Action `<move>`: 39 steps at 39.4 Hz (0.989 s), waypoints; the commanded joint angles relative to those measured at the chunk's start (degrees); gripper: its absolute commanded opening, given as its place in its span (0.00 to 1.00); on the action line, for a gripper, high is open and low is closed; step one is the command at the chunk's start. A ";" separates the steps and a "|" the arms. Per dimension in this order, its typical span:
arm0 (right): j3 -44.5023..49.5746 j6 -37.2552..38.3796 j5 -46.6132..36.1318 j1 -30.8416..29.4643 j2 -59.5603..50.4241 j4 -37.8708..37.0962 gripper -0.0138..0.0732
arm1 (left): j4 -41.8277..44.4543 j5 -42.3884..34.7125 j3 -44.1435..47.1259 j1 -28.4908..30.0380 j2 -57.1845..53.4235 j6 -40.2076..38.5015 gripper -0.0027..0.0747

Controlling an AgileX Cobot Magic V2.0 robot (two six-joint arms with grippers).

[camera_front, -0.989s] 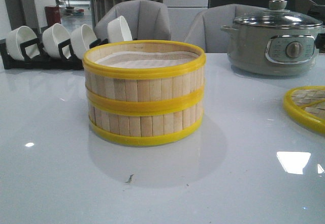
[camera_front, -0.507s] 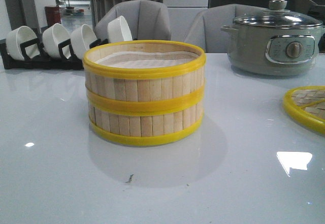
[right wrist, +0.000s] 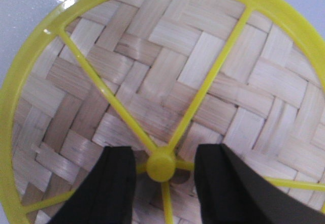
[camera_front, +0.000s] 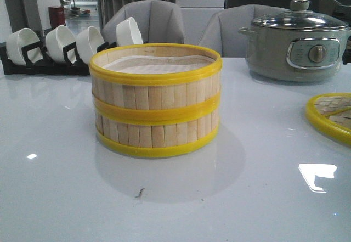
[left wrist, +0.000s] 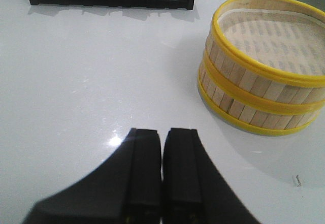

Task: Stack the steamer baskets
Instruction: 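Lift the lid with the right gripper and carry it over the stack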

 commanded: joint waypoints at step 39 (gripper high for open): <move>-5.97 -0.46 1.69 6.24 -11.75 0.14 0.21 | 0.00 -5.08 -1.72 0.12 0.05 -0.54 0.14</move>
